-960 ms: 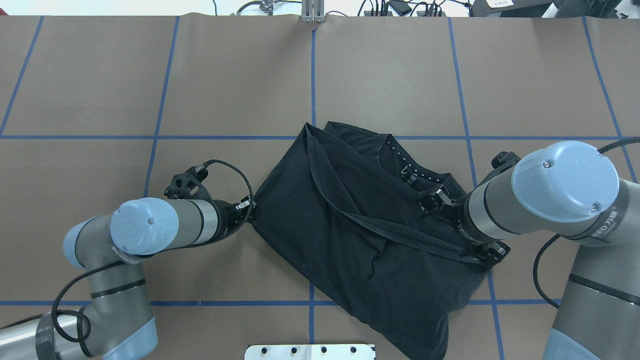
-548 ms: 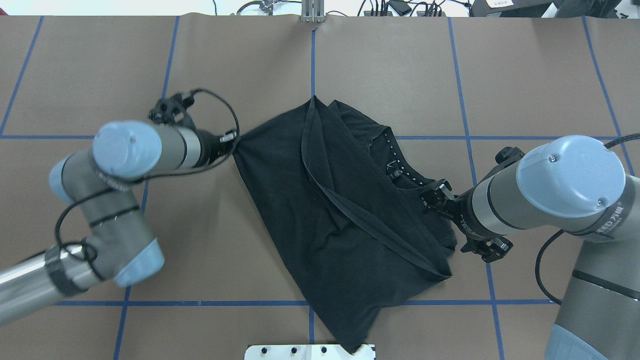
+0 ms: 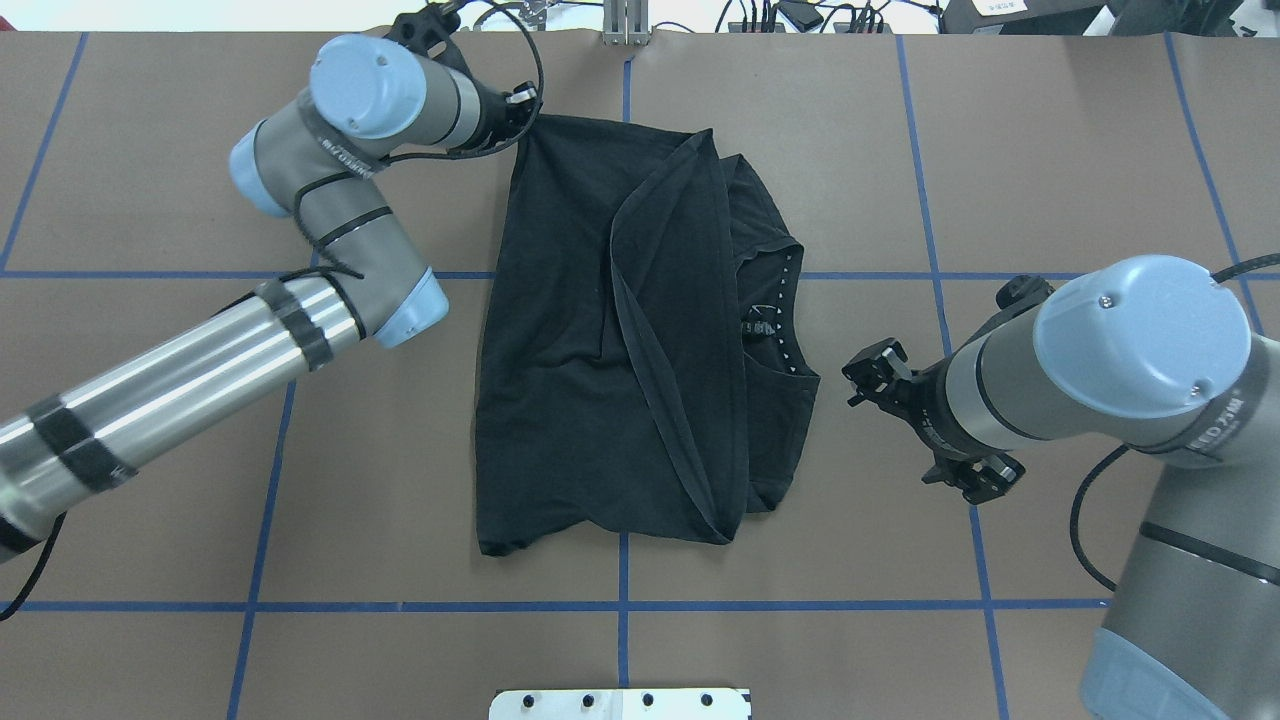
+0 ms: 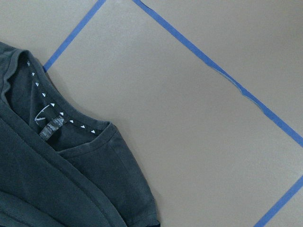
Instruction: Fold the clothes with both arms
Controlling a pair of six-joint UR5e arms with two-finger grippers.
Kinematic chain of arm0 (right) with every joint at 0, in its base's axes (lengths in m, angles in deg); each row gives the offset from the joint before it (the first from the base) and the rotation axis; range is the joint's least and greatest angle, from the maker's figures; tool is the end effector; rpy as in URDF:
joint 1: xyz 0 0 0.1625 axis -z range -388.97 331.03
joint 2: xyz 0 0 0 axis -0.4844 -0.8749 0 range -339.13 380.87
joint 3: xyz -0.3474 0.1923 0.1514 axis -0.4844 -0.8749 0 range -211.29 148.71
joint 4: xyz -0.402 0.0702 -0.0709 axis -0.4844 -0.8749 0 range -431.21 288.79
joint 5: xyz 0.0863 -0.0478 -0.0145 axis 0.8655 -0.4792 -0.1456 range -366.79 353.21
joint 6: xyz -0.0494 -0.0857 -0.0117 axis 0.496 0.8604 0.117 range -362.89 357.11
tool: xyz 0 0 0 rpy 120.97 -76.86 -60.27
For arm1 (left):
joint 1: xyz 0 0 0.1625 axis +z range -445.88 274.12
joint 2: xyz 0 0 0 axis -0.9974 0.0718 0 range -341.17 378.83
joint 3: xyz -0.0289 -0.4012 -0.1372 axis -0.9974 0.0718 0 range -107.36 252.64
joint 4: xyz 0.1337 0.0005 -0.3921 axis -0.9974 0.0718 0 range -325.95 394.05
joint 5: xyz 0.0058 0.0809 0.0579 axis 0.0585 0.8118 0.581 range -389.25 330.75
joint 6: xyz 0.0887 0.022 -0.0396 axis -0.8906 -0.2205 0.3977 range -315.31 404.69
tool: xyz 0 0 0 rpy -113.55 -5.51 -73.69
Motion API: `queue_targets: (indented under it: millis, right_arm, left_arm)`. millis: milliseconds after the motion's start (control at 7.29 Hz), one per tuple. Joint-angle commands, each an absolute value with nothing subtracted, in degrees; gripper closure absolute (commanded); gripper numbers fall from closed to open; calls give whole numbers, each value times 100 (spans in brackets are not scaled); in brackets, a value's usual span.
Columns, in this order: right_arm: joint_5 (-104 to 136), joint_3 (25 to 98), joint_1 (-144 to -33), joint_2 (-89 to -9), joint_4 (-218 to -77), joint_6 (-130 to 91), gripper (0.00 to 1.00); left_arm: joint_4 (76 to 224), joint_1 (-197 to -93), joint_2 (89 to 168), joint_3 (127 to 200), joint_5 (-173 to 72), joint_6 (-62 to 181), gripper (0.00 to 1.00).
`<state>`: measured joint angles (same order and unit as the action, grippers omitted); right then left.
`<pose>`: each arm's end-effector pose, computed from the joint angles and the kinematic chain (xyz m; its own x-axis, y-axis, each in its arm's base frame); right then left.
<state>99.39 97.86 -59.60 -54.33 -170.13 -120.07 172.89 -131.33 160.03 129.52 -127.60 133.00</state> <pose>-0.3571 -0.3341 0.2533 0.3950 0.7437 0.5394 -0.5621 0.6600 -0.4984 0.5003 -0.6775 0.2541 0.2931 -0.2559 -0.9212 0.6029 0.7972 -0.0297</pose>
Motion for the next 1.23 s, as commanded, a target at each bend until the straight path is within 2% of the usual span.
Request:
queue_targets:
  millis: [0,137,274,548,685,960,1097]
  right_arm:
    - [9850,9231,-5965,-4745,-17000,-12005,0]
    - [9807,8836,-5930,-4359,-16999,-11996,0]
    - [9780,8571,-5834,-4007,-17017,-11465,0]
    - [9771,8351,-5474,-3933,-17035,-9607,0]
    - [9762,8158,-5316,-3907,-17035,-8404,3]
    - [9553,7597,-5131,-3480,-17061,-6932,26]
    - [9517,7367,-5103,-3293,-17061,-6289,44]
  left_arm:
    - [17503,-13194,16332,12476,-12769,12997,22]
    - [17494,-13272,16332,12589,-12804,12725,12]
    - [17459,-13351,16150,12955,-13231,12627,12]
    - [17442,-13430,15028,14166,-13814,12407,12]
    - [17433,-13474,14475,14755,-13954,12319,13]
    - [17442,-13536,13673,15513,-14096,12239,13]
    - [17442,-13536,13478,15639,-14087,12239,13]
